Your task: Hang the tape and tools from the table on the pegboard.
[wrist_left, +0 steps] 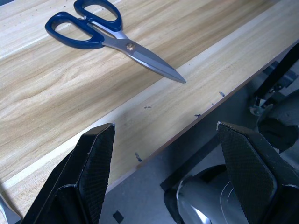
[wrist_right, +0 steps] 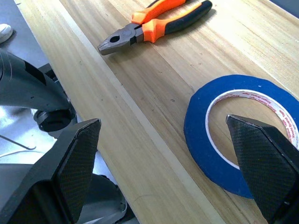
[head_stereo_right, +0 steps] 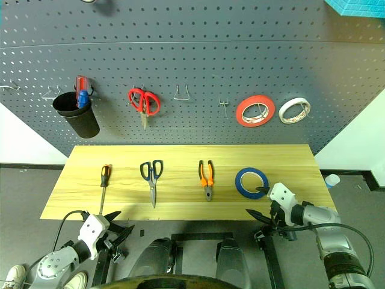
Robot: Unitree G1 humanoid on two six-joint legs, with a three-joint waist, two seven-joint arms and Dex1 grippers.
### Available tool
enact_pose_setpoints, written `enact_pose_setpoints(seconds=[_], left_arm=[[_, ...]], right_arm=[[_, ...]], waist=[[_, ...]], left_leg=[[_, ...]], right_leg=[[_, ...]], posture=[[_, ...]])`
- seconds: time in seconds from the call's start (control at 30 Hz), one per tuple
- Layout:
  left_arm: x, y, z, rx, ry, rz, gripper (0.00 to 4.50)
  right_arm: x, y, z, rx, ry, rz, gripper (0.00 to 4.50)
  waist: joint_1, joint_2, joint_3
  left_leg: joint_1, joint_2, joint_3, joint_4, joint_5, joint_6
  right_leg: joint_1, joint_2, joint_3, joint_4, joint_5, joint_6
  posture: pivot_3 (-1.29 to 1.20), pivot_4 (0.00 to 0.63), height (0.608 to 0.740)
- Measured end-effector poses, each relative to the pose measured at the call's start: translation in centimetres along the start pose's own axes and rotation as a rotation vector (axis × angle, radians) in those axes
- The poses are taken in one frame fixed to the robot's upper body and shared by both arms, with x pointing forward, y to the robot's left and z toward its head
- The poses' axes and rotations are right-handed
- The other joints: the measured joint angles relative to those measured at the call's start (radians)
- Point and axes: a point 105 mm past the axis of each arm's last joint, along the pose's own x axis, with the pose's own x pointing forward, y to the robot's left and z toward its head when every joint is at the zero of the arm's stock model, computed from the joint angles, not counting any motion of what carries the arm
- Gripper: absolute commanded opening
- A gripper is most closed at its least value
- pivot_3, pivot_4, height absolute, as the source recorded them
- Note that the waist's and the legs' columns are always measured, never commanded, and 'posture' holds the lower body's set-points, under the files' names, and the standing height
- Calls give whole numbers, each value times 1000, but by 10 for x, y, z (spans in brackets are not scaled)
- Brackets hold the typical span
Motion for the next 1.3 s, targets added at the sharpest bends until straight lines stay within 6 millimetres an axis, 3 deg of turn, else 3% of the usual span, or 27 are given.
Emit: enact_pose_setpoints(seconds=[0.6,0.83,1.0,1.3], left_arm=[[7,0,5,10,-17,-33,3639],[34,-4,32,69,-87,-162,3639],[61,-12,66,134,-146,-297,3639],[79,-28,89,154,-144,-443,3639]], right_arm=[[2,-2,-1,-8,15,-3,4500],[21,-13,7,-2,63,-42,4500],[41,-15,9,-36,134,-41,4500],[64,-24,1,-41,276,-69,4500]], waist=[[0,0,0],[0,0,0],[-1,0,0],[-30,1,0]], left_leg=[[1,0,0,0,0,0],[2,0,0,1,0,0],[3,0,0,2,1,0],[3,0,0,1,1,0]], right_leg=[[0,0,0,1,0,0],[0,0,0,7,0,0],[0,0,0,9,0,-1],[0,1,1,9,1,-2]], posture=[[51,109,733],[43,111,733],[35,111,733],[27,112,733]])
